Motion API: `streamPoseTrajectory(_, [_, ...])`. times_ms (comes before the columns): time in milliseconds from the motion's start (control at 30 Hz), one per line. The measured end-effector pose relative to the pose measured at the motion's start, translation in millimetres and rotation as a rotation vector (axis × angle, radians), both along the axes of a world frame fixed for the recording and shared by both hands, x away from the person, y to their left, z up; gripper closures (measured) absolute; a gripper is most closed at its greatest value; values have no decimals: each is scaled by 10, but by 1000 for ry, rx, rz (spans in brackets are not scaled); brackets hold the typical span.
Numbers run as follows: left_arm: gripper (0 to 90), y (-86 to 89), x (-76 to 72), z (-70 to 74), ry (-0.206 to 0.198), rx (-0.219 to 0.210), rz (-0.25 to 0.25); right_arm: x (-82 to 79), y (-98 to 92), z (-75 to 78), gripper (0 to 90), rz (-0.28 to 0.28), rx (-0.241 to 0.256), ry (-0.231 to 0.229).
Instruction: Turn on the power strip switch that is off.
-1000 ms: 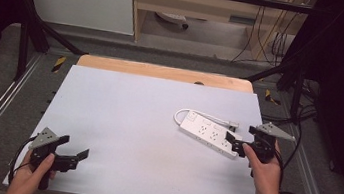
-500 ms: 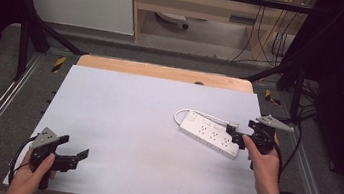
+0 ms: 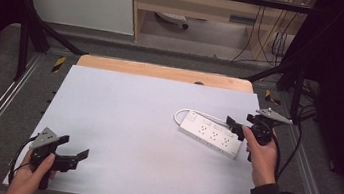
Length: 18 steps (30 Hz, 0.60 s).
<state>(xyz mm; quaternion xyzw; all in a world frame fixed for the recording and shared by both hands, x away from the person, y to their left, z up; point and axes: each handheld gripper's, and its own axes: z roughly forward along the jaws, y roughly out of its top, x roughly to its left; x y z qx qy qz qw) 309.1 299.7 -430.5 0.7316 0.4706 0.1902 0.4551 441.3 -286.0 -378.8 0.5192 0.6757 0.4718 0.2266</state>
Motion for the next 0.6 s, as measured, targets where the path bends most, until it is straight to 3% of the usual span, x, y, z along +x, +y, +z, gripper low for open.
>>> streamPoseTrajectory(267, [65,1,4,-3,1,-1,0,82,41,-45,134,-7,-28,18])
streamPoseTrajectory(500, [65,1,2,-5,3,-2,1,147,110,-65,279,10,-55,25])
streamPoseTrajectory(600, [65,1,4,-7,4,-2,-2,176,131,-78,401,9,-44,7])
